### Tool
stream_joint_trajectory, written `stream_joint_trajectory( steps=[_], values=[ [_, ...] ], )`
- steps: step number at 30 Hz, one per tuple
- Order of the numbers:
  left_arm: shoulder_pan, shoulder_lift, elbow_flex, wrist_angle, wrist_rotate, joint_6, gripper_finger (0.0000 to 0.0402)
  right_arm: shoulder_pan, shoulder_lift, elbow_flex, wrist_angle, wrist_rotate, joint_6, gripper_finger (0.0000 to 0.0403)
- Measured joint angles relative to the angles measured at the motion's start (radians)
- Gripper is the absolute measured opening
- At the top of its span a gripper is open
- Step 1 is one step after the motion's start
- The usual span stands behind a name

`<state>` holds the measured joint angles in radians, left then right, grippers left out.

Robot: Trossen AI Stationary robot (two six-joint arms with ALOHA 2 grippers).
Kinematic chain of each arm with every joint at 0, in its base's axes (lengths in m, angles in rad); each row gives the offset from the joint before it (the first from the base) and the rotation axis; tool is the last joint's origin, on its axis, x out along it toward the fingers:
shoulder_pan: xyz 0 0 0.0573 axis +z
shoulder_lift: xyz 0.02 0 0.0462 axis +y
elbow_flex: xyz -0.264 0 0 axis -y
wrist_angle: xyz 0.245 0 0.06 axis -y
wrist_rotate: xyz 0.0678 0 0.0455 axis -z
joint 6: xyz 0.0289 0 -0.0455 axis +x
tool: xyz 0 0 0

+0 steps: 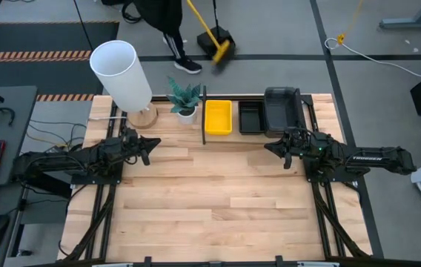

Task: Stack baskets on shelf by color
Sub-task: Return to Home Position

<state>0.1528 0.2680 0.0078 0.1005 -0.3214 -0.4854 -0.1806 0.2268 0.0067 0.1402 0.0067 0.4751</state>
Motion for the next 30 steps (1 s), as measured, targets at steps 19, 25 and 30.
stream_joint_trajectory(
  steps=[19,25,30],
  values=[
    [0.000,0.000,0.000,0.000,0.000,0.000,0.0034,0.000,0.000,0.000,0.000,0.000,0.000,0.0013],
    [0.000,0.000,0.000,0.000,0.000,0.000,0.0026,0.000,0.000,0.000,0.000,0.000,0.000,0.0014],
    [0.000,0.000,0.000,0.000,0.000,0.000,0.0028,0.000,0.000,0.000,0.000,0.000,0.000,0.0014]
  ],
)
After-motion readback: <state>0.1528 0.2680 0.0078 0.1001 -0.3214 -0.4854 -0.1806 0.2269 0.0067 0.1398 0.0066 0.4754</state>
